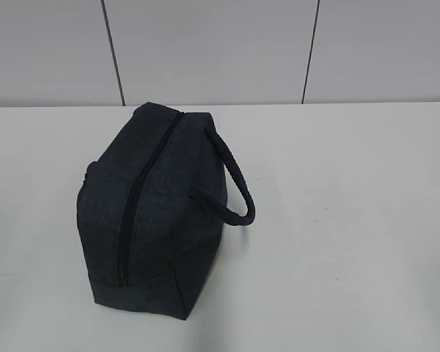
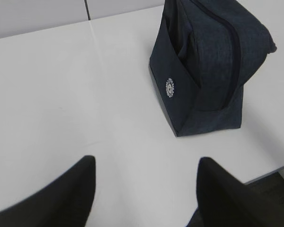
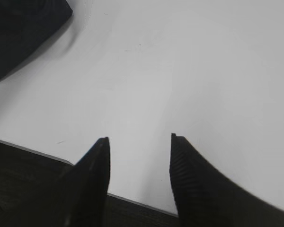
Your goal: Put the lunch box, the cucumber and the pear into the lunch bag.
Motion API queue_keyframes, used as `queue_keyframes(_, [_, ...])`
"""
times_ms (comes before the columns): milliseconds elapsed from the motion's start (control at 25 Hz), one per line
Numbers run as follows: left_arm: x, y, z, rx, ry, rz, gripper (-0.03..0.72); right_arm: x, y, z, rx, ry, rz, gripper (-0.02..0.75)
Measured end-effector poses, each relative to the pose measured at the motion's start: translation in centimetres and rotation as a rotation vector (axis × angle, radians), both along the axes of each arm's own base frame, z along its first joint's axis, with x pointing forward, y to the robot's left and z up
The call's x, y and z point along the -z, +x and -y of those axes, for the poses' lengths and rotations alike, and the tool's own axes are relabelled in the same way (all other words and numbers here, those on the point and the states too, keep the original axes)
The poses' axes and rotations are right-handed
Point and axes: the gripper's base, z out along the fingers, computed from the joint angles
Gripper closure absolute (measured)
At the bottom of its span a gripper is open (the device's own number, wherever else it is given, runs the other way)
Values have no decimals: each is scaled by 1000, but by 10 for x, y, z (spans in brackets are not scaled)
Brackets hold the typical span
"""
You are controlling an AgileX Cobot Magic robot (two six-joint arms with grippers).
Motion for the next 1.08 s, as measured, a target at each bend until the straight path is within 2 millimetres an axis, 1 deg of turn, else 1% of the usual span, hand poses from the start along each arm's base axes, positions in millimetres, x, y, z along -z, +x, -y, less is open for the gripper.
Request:
queue_keyframes(120, [0, -1, 0, -54, -2, 9, 285, 0, 0, 0, 29, 0, 1, 400])
queue_keyframes(320, [0, -2, 2, -227, -1, 16, 285, 0, 0, -1, 72, 0, 3, 400])
queue_keyframes(400, [0, -1, 3, -266, 0, 16, 285, 0, 0, -1, 74, 0, 3, 400])
queue_keyframes(1080, [0, -2, 2, -217, -1, 16, 285, 0, 0, -1, 77, 1, 3, 400])
